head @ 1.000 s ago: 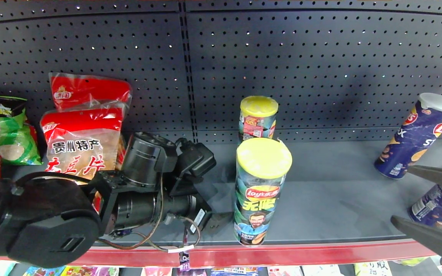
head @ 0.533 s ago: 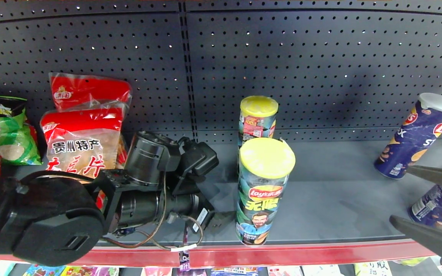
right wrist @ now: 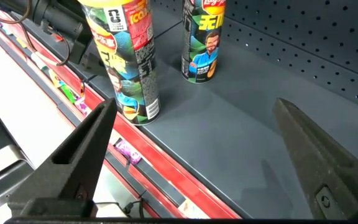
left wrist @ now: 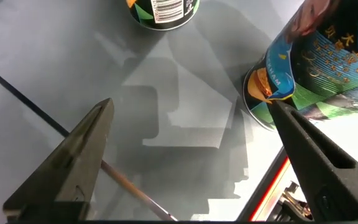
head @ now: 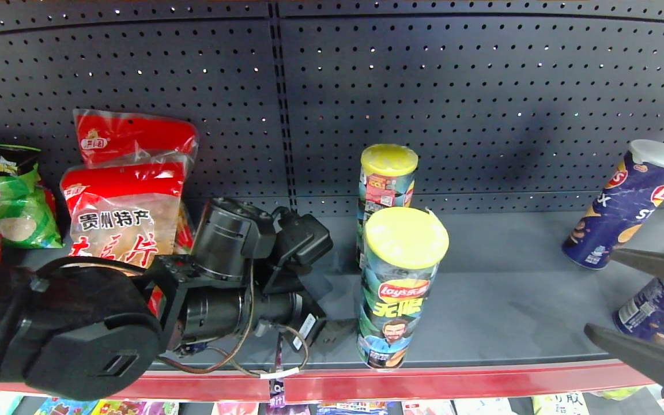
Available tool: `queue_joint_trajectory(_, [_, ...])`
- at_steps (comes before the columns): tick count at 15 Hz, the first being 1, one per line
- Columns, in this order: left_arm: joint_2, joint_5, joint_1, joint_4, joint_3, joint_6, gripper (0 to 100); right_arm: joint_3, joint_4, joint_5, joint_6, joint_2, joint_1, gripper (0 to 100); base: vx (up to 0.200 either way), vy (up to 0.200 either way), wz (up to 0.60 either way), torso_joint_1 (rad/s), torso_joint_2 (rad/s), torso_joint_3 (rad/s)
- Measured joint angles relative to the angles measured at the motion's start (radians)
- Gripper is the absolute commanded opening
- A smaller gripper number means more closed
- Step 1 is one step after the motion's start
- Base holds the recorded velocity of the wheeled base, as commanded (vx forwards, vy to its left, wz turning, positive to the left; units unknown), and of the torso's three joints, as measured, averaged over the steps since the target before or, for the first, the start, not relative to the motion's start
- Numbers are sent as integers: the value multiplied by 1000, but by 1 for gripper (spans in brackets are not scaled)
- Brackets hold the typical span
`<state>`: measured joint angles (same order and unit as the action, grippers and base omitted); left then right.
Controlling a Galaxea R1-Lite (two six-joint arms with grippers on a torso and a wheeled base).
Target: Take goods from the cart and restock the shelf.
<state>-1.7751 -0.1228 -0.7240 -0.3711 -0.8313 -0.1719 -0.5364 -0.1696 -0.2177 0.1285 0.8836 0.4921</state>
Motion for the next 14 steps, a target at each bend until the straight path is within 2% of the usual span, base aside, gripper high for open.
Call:
queue_joint_trajectory(4, [10, 9, 7, 0, 19, 7, 100, 5, 1, 0, -1, -2, -2, 100, 0, 0, 0, 0, 0, 0])
queue_joint_trajectory(6, [40, 16, 24, 1, 41, 7, 100, 15, 1, 0, -1, -6, -31, 100, 0, 0, 0, 0, 0, 0])
queue_joint_trajectory(9, [203, 90, 74, 21, 107, 7, 100, 66, 1, 11, 6, -49, -96, 100, 0, 0, 0, 0, 0, 0])
queue_joint_trajectory(11, [379, 155, 124, 97, 162, 8, 100, 117, 37, 48, 11, -123, -137, 100, 0, 0, 0, 0, 0, 0])
queue_joint_trajectory(14, [690, 201, 228, 364, 217, 11, 100, 143, 241, 131, 16, -283, -224, 100, 0, 0, 0, 0, 0, 0])
